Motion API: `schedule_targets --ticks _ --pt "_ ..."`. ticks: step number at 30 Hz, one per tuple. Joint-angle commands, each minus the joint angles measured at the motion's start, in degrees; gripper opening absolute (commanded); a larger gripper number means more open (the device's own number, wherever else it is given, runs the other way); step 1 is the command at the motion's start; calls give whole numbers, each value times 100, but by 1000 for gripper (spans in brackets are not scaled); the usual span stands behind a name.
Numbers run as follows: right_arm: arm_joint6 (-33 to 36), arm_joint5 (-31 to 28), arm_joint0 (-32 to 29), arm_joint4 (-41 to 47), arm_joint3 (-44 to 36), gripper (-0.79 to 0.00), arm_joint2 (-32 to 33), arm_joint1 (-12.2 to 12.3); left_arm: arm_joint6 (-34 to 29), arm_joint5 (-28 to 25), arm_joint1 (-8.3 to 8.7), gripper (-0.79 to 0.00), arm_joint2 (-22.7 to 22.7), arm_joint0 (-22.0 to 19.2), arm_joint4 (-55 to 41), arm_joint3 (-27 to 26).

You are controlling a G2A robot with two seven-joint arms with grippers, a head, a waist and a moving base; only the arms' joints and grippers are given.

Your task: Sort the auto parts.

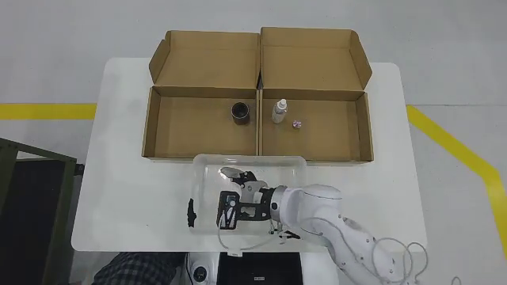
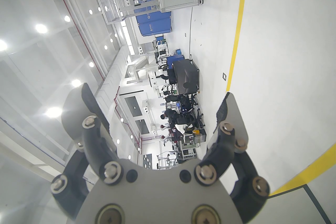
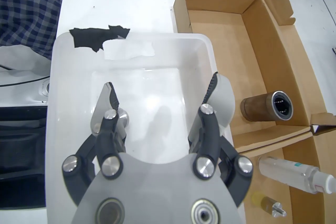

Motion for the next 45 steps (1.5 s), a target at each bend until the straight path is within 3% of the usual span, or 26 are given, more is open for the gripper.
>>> schedule_targets --ticks 1,13,30,33,42,44,45 --pt "7 -119 -61 1 -35 -209 33 28 0 0 0 0 0 0 0 0" --pt "408 -578 -246 173 12 -246 125 137 0 0 0 0 0 0 0 0" --pt "901 -533 299 725 744 -296 -280 45 0 0 0 0 0 0 0 0" --pt "959 -505 406 814 902 -394 -361 20 0 0 0 0 0 0 0 0" --pt "1131 -469 682 1081 1253 -462 -624 -55 0 0 0 0 0 0 0 0" --pt "1148 -477 730 1134 1293 -585 -658 -65 0 0 0 0 0 0 0 0" --pt "1149 -476 749 1166 1308 -702 -667 -68 0 0 0 0 0 0 0 0"
